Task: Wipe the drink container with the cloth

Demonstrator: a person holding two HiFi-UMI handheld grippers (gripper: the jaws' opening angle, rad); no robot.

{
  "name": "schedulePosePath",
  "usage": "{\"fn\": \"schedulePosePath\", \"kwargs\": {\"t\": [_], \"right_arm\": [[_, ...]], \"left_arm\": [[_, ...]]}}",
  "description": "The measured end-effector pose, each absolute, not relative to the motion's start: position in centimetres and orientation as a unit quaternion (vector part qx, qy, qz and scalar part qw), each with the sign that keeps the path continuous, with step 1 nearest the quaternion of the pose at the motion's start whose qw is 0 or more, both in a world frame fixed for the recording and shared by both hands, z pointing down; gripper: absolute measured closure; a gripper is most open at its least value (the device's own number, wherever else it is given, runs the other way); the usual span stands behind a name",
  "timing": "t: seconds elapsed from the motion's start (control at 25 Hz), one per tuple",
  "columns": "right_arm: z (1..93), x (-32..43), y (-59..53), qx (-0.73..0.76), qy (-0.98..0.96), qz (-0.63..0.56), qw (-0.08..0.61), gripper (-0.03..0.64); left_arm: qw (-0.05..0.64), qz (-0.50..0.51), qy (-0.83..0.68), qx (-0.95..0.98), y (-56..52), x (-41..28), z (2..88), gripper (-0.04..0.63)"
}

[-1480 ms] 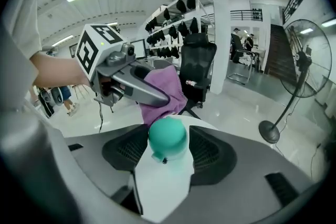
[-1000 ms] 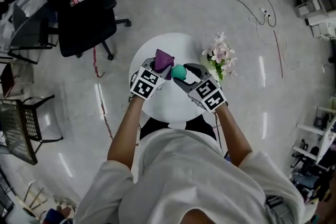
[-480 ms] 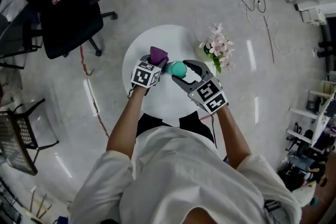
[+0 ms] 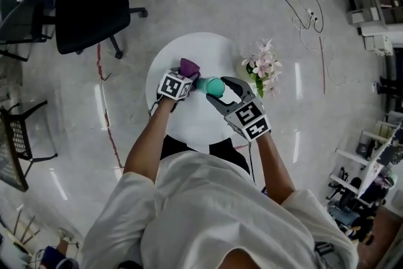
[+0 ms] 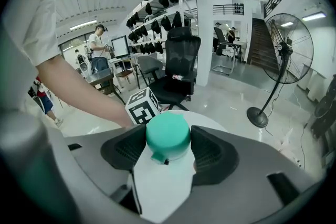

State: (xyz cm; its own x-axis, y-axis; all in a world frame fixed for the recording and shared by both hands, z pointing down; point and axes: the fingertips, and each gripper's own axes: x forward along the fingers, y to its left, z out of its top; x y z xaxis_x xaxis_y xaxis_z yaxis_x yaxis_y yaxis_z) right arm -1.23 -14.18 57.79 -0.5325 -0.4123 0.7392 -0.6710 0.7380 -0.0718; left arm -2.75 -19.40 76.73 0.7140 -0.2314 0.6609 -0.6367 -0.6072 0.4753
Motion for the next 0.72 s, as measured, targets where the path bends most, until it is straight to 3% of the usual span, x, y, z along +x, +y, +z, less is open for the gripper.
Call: {"fn": "schedulePosePath", "kwargs": {"t": [0.4,0.72], "right_arm": [[56.0,0.3,-12.4,0.118,-0.915,0.107,0.371,0.265],[57.4,1.5,-11.7,-0.126,-0.885,-0.083,0.440,0.267]], "left_arm": [[0.403,0.187,-0.423,0.790,-15.5,-9.2,69.2,0.473],[0.396,0.112,-0.525,0.745,-9.0,-9.5,61.5,0.473]]}}
